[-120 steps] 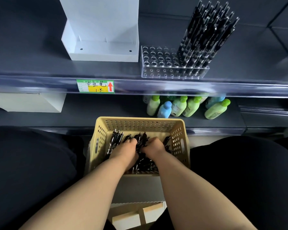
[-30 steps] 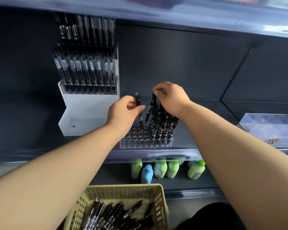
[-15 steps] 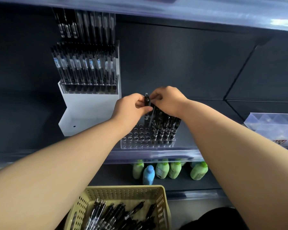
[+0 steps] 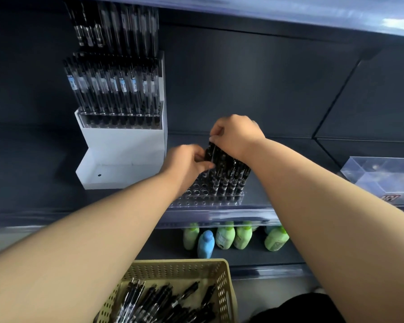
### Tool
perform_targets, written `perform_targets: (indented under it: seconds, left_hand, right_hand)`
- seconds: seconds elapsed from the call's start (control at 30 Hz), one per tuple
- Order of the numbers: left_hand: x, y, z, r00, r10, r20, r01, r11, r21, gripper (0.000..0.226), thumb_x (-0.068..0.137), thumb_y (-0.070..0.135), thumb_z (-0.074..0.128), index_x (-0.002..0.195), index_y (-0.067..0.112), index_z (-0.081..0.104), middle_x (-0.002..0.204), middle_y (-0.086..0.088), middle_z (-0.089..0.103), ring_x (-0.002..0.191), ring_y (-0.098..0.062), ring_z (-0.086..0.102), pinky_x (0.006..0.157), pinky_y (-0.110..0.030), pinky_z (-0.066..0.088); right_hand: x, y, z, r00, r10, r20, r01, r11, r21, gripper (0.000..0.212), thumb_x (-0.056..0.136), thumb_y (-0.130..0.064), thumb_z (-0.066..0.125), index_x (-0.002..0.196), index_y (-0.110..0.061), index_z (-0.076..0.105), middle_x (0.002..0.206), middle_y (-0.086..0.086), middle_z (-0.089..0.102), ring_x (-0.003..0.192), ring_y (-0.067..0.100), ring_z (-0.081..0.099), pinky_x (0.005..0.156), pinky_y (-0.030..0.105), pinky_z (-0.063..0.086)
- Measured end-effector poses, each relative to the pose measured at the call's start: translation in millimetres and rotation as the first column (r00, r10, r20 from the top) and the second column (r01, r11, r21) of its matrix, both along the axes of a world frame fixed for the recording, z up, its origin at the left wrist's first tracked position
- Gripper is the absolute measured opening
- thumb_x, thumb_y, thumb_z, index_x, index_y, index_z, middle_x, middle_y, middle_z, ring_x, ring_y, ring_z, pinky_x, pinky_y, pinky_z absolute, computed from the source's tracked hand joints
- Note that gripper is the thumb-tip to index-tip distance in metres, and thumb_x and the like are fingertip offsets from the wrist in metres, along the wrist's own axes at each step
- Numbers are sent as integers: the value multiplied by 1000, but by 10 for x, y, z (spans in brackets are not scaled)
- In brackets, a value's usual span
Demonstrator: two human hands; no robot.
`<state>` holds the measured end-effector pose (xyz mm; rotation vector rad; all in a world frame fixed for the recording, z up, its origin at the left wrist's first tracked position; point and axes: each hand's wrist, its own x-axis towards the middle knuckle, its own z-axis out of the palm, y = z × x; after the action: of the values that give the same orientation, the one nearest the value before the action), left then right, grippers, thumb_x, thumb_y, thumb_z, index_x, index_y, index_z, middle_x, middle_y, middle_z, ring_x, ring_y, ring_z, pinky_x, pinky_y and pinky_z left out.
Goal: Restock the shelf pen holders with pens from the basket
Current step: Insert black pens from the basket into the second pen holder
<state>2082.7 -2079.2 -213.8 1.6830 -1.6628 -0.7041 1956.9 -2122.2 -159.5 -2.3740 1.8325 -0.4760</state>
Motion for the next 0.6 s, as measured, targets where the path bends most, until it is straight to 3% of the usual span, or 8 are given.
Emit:
perform_targets:
  seconds: [0.1, 0.33, 0.4, 0.53, 0.6]
  left_hand:
    - [-1, -32, -18, 1000, -18, -18, 18, 1000, -4, 12, 79, 30, 74, 79, 21, 65, 70, 10, 58, 64, -7, 50, 54, -19, 34]
    - [4, -77, -93, 1000, -9, -24, 9, 1000, -25, 22, 82, 32, 71, 94, 13, 70, 72, 5, 55, 59, -3, 43, 47, -8, 32]
    - [8, -76, -104, 999, -8, -31, 7, 1000, -25, 25, 83, 32, 70, 99, 12, 70, 82, 0, 61, 68, -9, 49, 52, -8, 31]
    - [15, -77, -119, 998, 34, -49, -34, 999, -8, 32, 84, 34, 69, 105, 10, 68, 97, -5, 64, 85, -16, 54, 72, -21, 36]
    - [12, -80, -119, 998, 52, -47, -52, 999, 0, 30, 82, 35, 70, 101, 11, 68, 96, -6, 66, 85, -18, 56, 71, -21, 37]
  right_hand:
    - [39, -5, 32, 999, -18, -28, 18, 1000, -2, 7, 87, -31, 60, 86, -30, 66, 97, -7, 68, 101, 18, 58, 100, 35, 35]
    - [120, -37, 66, 999, 18, 34, -21, 998, 64, 10, 84, -28, 62, 83, -28, 72, 94, -10, 69, 98, 14, 58, 101, 34, 39]
    - [113, -38, 63, 997, 9, 79, -16, 997, 81, 11, 84, -27, 62, 83, -29, 73, 93, -11, 69, 97, 14, 58, 101, 35, 40]
    - [84, -45, 48, 987, 15, 159, -29, 996, 80, 12, 87, -28, 60, 87, -30, 72, 99, -9, 70, 100, 14, 59, 101, 37, 40]
    - [72, -40, 40, 986, 18, 164, -27, 998, 51, 14, 88, -27, 58, 89, -28, 72, 99, -8, 70, 100, 16, 59, 101, 37, 40]
